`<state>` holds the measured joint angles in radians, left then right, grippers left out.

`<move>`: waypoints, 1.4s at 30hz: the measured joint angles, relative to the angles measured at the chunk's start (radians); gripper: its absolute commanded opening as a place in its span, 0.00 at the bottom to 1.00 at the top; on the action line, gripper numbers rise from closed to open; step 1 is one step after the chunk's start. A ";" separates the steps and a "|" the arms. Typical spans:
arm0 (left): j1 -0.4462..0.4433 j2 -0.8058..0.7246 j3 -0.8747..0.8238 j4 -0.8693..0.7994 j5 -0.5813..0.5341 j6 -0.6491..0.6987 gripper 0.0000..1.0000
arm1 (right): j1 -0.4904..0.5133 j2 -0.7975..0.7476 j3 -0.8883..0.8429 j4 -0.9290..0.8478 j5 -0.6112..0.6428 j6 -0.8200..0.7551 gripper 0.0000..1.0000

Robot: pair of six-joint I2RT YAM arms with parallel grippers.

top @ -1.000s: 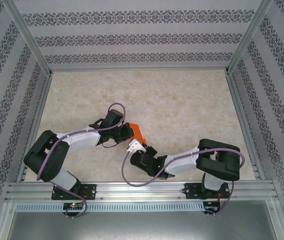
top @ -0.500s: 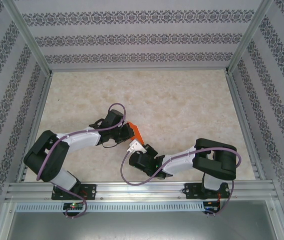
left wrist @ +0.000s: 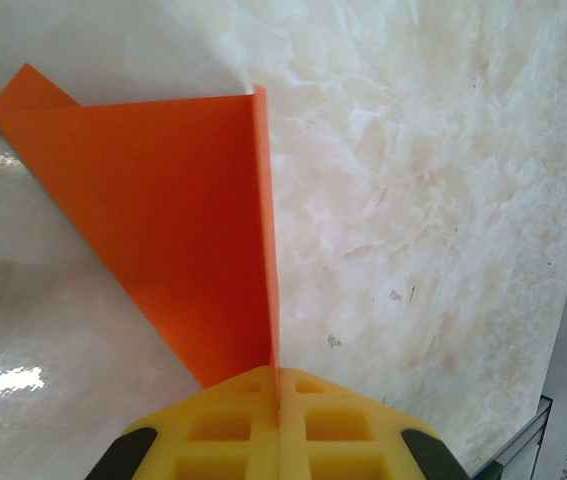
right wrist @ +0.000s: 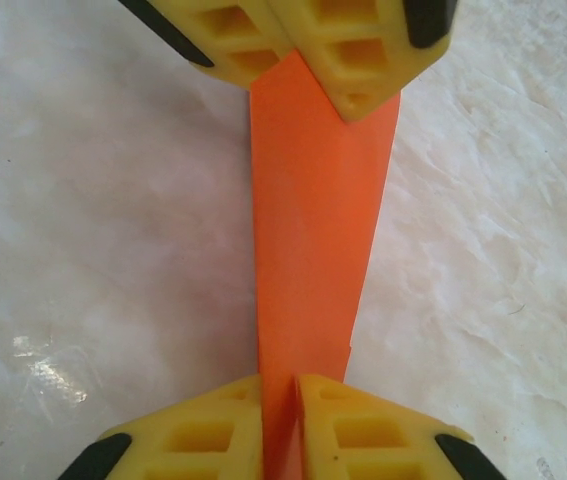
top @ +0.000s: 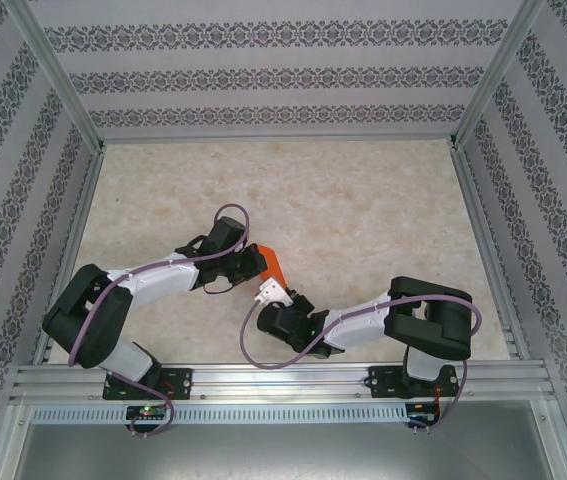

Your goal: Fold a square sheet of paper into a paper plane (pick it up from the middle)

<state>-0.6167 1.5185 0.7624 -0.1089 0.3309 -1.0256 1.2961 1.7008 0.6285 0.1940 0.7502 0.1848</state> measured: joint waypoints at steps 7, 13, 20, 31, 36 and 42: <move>0.000 0.000 0.000 -0.002 0.000 0.000 0.04 | 0.000 -0.005 0.000 0.001 0.001 -0.003 0.15; 0.000 0.000 0.000 -0.006 0.000 0.000 0.04 | 0.000 -0.016 0.000 0.001 0.001 -0.003 0.13; 0.000 0.007 0.000 -0.005 0.000 0.000 0.04 | 0.000 -0.019 0.000 0.024 0.001 -0.003 0.11; 0.000 0.011 0.000 -0.006 0.000 0.003 0.08 | 0.000 -0.019 -0.001 0.025 -0.001 0.009 0.00; 0.000 0.010 0.000 -0.011 -0.001 0.015 0.22 | -0.011 -0.021 -0.027 0.061 -0.047 0.036 0.00; -0.001 -0.057 0.000 -0.044 -0.050 0.031 0.48 | -0.087 -0.082 -0.134 0.195 -0.229 0.108 0.00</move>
<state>-0.6178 1.4616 0.7620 -0.1528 0.2813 -0.9947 1.2095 1.6192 0.4942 0.3893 0.5209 0.2932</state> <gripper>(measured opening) 0.449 0.044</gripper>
